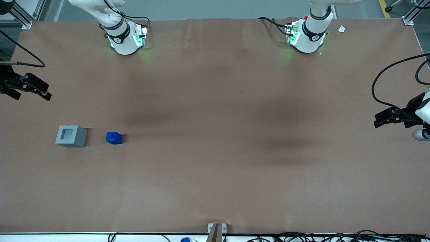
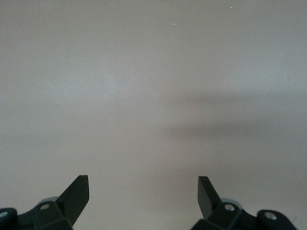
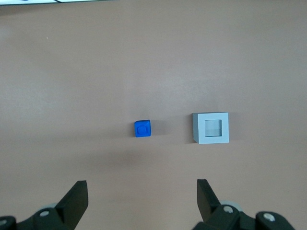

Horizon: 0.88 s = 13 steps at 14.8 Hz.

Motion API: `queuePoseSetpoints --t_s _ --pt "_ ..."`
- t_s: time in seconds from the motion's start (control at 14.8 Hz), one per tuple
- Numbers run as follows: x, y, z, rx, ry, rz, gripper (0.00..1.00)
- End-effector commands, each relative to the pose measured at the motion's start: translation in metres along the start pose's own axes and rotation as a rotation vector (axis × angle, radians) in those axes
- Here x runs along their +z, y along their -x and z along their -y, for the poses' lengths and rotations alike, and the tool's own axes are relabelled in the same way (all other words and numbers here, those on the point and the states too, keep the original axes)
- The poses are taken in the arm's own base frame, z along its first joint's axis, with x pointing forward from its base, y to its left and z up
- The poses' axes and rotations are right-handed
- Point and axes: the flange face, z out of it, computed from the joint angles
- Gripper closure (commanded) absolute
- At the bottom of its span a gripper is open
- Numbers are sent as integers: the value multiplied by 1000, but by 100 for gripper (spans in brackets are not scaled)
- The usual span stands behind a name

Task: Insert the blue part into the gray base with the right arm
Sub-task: 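Move the open right gripper over the small blue block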

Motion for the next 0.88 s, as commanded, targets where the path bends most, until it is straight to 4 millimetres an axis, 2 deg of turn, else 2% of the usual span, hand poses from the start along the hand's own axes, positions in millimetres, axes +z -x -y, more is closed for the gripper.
queuePoseSetpoints --t_s 0.0,0.2,0.61,0.81 --pt "-3 0 3 8 -7 11 0" --pt "-6 0 4 6 -6 4 0" --pt "2 3 12 6 -11 38 0" --pt "15 -1 21 -7 -16 64 0"
